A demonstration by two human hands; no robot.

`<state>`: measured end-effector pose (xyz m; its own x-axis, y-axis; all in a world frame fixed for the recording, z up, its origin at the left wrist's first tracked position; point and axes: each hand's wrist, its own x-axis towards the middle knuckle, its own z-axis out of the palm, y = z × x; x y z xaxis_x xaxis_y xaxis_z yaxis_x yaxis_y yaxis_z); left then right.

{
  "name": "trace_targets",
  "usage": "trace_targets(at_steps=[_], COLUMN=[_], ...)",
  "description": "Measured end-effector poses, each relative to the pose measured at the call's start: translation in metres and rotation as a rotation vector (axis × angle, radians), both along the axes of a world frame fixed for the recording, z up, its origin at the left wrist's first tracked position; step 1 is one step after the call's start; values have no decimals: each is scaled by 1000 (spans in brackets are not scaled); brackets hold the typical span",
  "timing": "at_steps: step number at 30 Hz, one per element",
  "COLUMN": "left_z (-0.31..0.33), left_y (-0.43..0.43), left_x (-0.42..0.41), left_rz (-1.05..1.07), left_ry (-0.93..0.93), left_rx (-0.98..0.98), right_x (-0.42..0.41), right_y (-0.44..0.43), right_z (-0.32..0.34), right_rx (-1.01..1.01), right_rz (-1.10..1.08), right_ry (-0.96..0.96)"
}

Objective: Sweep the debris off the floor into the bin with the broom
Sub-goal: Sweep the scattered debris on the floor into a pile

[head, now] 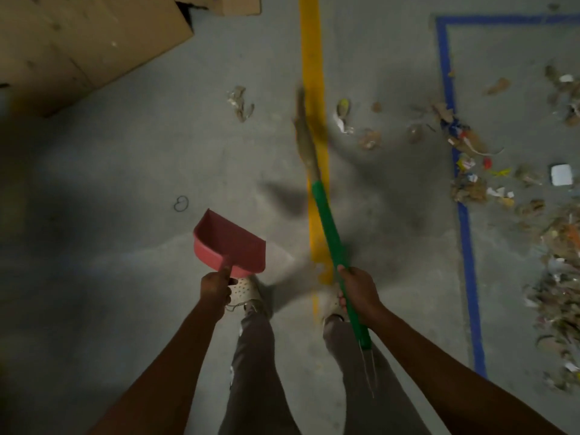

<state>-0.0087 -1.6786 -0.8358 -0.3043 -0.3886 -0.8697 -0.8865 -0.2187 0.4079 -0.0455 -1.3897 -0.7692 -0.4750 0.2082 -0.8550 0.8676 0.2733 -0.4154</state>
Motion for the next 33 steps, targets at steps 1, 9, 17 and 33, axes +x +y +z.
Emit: trace_targets(at_steps=[1, 9, 17, 33], left_z=[0, -10, -28, -8], left_y=[-18, -160, -227, -194], left_x=[5, 43, 40, -68], left_rz=[20, 172, 197, 118], left_ry=[-9, -65, -99, -23], left_rx=[-4, -50, -69, 17], right_x=[1, -1, -12, -96], right_y=[-21, -186, -246, -139], right_z=[-1, -22, -68, -36], right_rx=[-19, -191, -105, 334], right_rz=[61, 380, 200, -431], right_ry=[-13, -185, -347, -33])
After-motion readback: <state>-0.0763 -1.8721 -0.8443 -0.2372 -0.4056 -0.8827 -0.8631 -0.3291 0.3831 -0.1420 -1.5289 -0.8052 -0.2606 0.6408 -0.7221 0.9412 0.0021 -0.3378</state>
